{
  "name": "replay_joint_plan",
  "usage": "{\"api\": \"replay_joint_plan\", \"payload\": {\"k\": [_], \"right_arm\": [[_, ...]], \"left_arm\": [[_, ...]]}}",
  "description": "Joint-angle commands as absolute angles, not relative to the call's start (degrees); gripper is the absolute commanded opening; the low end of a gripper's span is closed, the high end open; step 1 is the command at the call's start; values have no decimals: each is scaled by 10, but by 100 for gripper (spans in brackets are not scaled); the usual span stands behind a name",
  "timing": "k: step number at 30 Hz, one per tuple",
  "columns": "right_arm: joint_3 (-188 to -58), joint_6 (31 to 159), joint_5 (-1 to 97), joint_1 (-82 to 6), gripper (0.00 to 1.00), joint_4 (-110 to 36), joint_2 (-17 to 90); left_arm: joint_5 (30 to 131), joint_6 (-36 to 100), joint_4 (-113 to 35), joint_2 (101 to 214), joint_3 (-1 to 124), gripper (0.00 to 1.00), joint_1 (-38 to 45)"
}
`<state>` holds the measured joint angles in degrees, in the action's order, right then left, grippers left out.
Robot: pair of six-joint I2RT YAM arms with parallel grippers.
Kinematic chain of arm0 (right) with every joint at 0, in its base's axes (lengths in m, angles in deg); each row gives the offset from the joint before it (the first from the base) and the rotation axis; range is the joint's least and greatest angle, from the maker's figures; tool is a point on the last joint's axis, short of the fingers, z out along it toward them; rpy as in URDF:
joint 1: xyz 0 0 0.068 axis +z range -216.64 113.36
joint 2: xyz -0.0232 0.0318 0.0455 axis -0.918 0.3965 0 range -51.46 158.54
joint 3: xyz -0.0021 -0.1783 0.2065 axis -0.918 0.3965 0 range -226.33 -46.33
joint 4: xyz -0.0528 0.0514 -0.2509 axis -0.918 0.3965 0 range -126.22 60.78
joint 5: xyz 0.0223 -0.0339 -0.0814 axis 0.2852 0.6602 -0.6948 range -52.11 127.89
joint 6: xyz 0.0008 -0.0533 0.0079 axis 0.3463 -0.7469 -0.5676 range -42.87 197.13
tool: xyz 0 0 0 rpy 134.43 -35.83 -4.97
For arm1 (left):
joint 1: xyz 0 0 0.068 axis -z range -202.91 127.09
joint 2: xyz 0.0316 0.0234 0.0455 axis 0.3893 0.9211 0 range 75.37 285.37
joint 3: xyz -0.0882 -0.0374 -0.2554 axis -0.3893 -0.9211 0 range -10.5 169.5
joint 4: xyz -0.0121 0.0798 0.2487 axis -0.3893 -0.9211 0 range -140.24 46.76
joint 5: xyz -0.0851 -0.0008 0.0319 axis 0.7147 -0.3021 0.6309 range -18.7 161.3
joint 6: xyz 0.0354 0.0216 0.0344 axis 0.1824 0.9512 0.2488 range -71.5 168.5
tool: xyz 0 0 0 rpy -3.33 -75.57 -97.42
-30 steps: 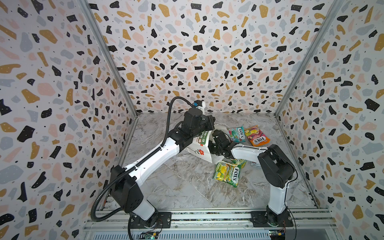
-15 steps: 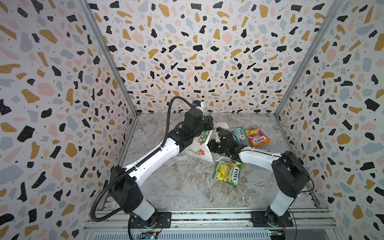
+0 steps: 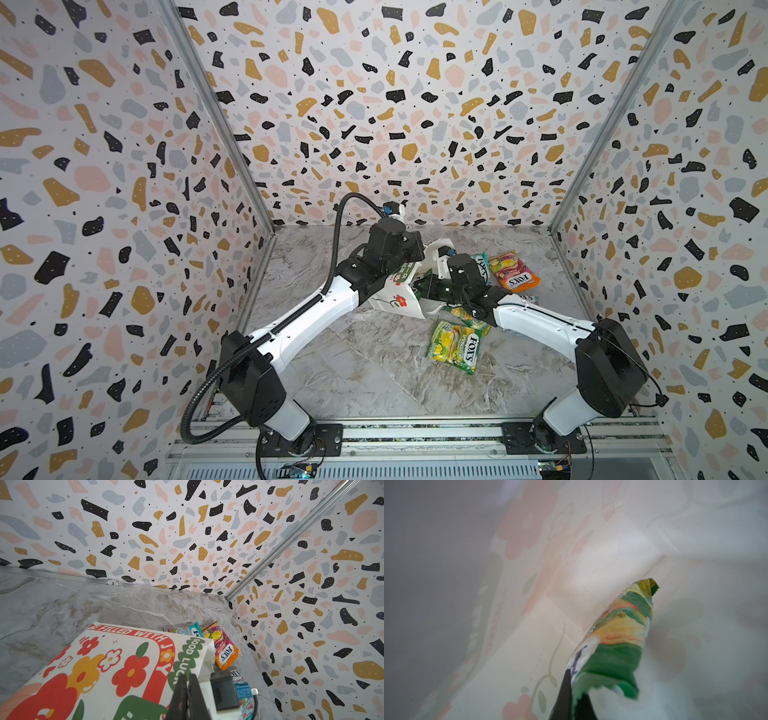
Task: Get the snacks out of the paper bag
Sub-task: 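Grasp the last green spring tea packet and pull it from the bag, then carry the green packet away from the bag and release it on the table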
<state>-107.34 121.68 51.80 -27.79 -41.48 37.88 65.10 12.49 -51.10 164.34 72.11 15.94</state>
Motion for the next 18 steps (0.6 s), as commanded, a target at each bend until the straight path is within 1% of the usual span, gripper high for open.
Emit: {"api": "replay_joint_plan", "payload": {"k": [1,12,18], "right_arm": [[-1094,1189,525,-279,0,-399,339],[-1141,1142,529,-279,0,-330,286],[-1183,1113,537,-279,0,-291,250]], "left_arm": [[635,141,-506,1626,714,0,161],[621,151,-513,1626,712,0,161],[594,162,-525,1616,710,0,161]]}}
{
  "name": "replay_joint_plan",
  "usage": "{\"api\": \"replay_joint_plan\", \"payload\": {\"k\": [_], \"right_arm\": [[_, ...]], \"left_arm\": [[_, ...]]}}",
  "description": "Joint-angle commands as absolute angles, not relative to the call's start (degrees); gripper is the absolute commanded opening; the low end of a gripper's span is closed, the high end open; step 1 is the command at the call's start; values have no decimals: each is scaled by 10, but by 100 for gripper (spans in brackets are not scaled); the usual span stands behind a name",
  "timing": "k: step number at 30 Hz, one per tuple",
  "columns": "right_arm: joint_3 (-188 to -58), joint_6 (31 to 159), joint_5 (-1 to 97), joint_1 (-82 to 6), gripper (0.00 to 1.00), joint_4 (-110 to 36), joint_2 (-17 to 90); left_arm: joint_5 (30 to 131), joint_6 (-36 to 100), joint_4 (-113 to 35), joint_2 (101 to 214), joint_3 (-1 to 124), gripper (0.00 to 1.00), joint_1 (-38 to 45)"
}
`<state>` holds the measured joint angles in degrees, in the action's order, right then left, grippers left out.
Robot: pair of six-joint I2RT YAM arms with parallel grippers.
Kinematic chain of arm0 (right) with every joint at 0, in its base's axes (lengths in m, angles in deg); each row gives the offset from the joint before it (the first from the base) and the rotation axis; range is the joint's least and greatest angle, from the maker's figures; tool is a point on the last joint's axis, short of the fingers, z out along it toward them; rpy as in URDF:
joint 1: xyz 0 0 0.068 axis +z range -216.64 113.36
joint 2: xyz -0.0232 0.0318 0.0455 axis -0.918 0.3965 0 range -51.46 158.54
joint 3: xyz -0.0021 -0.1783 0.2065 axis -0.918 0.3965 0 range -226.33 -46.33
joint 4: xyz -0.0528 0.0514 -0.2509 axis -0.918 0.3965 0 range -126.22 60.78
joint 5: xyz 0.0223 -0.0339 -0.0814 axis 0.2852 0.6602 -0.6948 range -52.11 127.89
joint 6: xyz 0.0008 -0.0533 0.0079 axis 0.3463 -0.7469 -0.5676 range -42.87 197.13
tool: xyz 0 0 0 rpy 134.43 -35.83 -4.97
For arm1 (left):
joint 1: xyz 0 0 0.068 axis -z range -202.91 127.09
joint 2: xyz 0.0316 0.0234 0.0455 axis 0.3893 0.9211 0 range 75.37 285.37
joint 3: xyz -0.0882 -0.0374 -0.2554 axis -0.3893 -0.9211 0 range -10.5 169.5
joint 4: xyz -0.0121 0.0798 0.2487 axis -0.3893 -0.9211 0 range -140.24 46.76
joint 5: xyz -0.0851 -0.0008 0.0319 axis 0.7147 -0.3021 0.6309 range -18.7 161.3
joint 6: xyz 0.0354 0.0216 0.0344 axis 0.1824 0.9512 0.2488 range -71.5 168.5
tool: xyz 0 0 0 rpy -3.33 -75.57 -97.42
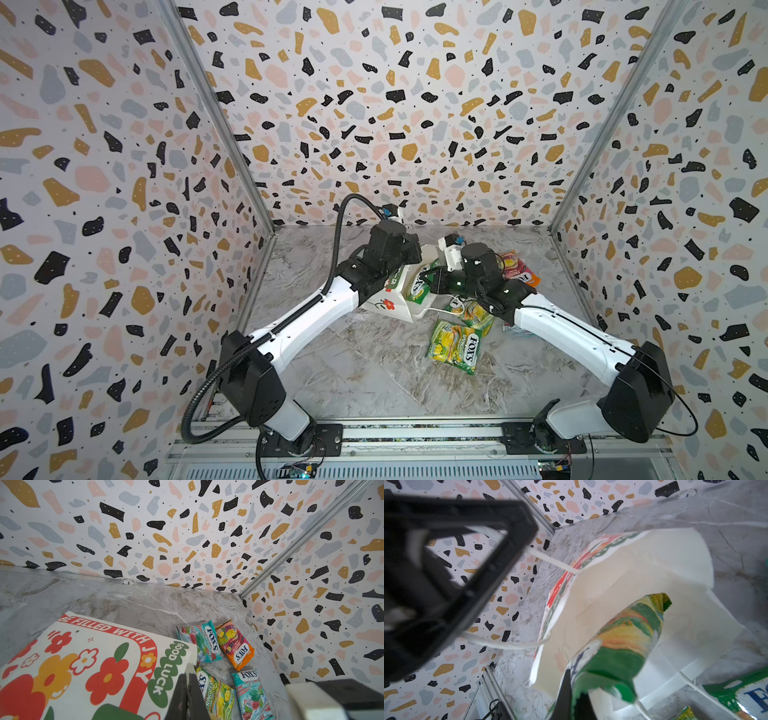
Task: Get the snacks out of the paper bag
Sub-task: 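Carry the green packet away from the bag and release it on the table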
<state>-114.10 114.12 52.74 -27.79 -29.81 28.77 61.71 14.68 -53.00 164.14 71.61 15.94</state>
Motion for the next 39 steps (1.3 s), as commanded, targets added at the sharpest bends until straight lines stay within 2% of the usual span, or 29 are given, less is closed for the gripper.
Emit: {"api": "replay_joint_plan", "payload": {"k": [1,9,23,29,39], "right_arm": [[-1190,1108,536,-279,0,-287,243],[-1239,1076,531,-287,0,-258,202],[-1237,1119,571,-433,0,-265,202],[-1220,1134,603,-475,0,-313,260],[-1238,1143,648,-483,0,-418,413]], "left_arm": [[587,166,-528,1612,709,0,160],[550,199,-550,1576,683,0,158],[543,213,-571,1525,642,0,156],[555,210,-568,1517,633,0,156],[570,200,-563,1514,624,0,156]]}}
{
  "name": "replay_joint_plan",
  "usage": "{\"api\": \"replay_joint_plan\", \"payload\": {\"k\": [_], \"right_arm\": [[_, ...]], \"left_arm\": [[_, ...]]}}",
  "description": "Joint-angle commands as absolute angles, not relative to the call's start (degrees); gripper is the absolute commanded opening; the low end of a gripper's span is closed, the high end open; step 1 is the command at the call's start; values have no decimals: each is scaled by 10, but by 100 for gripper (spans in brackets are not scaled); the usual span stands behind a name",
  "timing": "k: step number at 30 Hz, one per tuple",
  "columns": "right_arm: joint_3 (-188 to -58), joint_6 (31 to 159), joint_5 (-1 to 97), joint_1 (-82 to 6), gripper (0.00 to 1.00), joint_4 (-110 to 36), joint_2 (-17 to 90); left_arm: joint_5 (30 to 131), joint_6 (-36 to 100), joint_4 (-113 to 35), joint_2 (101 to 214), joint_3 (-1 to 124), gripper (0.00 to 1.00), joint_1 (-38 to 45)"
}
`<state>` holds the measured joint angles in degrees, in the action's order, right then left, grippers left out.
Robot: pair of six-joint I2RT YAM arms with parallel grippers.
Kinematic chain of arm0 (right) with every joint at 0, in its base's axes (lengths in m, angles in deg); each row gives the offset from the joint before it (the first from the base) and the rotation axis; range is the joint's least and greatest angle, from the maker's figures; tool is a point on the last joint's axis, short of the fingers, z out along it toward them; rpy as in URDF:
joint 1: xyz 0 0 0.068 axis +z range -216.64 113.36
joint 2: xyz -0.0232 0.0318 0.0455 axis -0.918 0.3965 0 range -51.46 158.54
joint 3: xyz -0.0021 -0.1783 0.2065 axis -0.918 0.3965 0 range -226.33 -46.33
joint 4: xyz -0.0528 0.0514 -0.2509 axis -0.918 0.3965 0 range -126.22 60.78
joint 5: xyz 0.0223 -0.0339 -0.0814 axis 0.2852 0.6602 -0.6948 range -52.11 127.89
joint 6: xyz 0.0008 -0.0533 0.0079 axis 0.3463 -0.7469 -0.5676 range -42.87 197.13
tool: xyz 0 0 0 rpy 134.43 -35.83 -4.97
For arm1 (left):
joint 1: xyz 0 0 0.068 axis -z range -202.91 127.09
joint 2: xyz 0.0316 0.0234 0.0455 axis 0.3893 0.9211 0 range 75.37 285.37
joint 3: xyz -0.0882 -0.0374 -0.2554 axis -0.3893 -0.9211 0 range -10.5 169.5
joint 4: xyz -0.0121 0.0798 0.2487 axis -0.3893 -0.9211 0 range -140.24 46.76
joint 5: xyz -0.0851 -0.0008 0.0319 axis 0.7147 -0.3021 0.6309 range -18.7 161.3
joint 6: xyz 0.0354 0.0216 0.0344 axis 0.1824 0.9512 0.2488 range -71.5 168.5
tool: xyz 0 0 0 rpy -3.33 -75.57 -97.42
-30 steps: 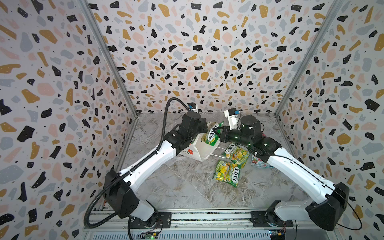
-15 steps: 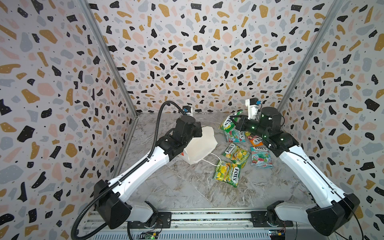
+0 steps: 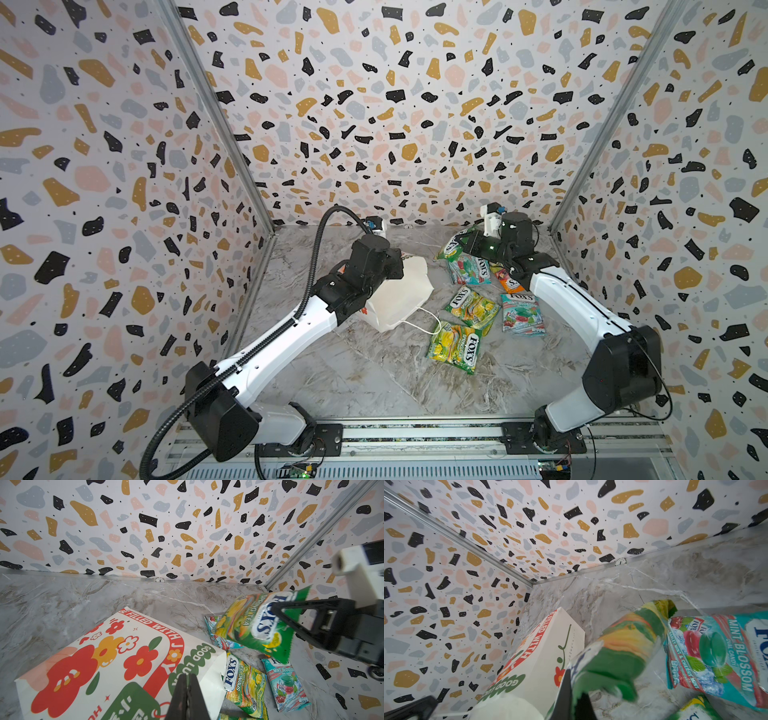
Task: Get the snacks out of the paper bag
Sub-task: 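Carry the green packet away from the bag and release it on the table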
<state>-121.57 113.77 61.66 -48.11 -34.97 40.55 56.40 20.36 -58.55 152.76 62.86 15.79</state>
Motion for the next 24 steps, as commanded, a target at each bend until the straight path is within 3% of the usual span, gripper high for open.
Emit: {"api": "replay_joint_plan", "payload": {"k": [1,13,24], "right_arm": [[-1243,1145,655,-483,0,-429,430],[-1337,1140,722,-482,0,-472,614],[-1268,1129,727,-484,0,-485,639]], "left_arm": [[570,198,-561,1513,622,0,156],[558,197,-565,1497,611,0,156],[566,195,-565,1502,614,0,156]]}}
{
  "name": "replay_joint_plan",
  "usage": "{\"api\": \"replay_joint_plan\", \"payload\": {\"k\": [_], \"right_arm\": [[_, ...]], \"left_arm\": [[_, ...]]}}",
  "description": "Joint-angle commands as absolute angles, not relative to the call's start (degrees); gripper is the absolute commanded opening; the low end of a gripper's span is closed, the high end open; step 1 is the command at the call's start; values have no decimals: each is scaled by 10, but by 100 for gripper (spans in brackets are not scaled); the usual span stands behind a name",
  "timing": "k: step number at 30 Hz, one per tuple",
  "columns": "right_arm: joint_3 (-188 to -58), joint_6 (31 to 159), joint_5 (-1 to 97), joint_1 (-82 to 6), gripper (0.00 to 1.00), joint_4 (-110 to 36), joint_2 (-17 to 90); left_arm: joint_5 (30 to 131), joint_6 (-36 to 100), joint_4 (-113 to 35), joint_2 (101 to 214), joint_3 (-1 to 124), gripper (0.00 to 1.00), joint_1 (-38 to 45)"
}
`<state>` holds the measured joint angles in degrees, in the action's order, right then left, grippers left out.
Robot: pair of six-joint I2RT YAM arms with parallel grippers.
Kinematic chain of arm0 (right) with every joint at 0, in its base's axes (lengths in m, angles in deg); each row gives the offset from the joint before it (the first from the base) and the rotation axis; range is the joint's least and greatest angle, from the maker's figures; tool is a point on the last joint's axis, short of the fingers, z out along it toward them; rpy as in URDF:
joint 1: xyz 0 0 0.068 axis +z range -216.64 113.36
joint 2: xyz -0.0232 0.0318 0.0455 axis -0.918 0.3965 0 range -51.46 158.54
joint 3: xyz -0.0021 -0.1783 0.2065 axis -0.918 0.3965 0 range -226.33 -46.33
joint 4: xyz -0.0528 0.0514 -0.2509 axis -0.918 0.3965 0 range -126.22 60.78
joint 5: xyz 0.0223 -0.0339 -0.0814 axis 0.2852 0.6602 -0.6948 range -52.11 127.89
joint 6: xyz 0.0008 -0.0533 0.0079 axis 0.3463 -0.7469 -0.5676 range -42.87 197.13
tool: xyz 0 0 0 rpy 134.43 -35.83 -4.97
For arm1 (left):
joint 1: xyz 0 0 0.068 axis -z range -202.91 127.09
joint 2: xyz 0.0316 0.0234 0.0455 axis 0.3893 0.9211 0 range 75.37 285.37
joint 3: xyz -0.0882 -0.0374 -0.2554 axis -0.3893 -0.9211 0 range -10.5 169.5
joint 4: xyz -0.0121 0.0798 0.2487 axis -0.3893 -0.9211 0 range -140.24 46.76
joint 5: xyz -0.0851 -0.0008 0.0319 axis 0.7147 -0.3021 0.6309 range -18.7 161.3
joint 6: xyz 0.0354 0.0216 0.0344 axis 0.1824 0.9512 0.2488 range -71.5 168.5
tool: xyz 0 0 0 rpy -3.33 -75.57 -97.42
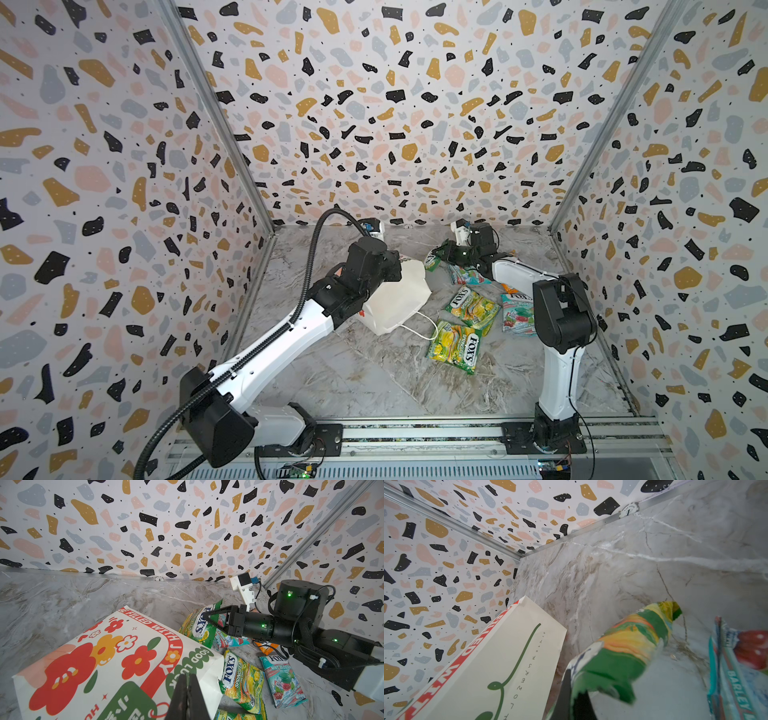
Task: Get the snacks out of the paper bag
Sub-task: 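Carry the green packet away from the bag and release it on the table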
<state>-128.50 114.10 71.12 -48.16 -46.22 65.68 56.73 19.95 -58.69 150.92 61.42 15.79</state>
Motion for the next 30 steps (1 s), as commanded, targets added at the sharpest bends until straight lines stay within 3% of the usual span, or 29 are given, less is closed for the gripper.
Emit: {"api": "replay_joint_plan", "payload": {"k": [1,13,16,24,30], "right_arm": [[-1254,1128,727,-484,0,-488,637],[-1140,1121,713,-491,8,-516,598],[-1135,1117,711,-491,15,-510,598],[-1124,1087,670,-491,46,-469,552],[-1077,1047,636,-494,53,-438,465]], "left_arm": [[566,195,-564,1502,614,0,156],[569,196,-560,1507,612,0,156],[570,196,-558,1509,612,0,156],[571,196,-559,1511,614,0,156],[572,196,-556,1512,617,0,156]]}}
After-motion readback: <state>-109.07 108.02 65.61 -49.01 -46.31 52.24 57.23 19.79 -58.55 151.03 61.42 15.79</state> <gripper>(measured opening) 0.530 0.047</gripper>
